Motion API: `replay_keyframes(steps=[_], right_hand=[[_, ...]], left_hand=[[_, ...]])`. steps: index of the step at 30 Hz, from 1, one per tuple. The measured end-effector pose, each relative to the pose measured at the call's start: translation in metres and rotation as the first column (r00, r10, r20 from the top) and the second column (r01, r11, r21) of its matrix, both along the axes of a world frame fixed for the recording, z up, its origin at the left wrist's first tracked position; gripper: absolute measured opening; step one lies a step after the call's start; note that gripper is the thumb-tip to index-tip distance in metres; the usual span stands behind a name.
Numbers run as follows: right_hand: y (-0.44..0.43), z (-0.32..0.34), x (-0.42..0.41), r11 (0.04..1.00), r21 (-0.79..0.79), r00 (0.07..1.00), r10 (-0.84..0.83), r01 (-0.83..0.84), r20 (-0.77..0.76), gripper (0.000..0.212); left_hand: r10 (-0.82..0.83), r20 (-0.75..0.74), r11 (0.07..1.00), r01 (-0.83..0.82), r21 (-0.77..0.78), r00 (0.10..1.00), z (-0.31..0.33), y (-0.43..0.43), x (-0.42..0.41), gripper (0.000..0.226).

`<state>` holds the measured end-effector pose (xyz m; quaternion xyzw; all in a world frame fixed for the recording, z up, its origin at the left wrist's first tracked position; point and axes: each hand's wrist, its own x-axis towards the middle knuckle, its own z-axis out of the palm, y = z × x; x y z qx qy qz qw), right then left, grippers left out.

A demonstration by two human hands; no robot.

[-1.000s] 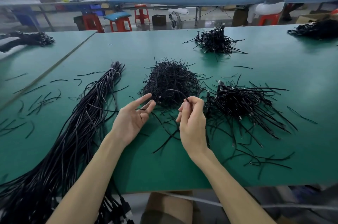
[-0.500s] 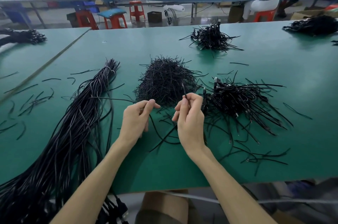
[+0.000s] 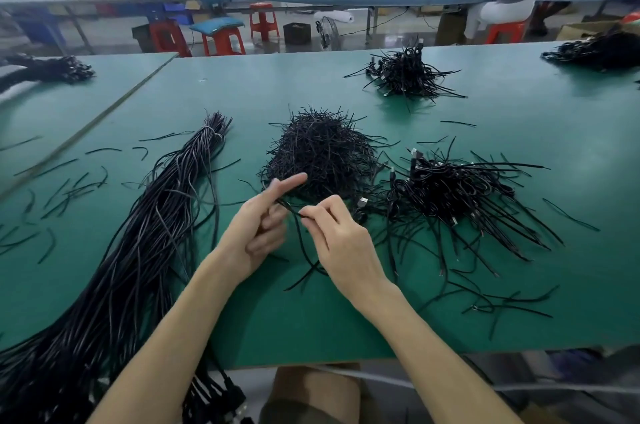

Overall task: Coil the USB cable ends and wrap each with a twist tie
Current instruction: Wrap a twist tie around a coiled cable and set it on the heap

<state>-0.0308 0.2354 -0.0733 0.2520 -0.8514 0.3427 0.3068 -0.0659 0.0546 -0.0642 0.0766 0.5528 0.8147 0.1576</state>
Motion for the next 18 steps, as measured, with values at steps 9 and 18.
replay_keyframes(steps=[9,18], right_hand=[[-0.002,-0.002,0.001,0.998,0.052,0.997,0.02,-0.023,0.07,0.026],[-0.001,-0.002,0.0,0.982,0.187,0.982,-0.048,0.013,0.182,0.042]], left_hand=[[0.266,0.22,0.855,-0.335,0.397,0.939,0.001,-0.022,-0.008,0.035],[0.061,0.198,0.548,-0.199,0.812,0.978,0.01,-0.026,-0.003,0.035]])
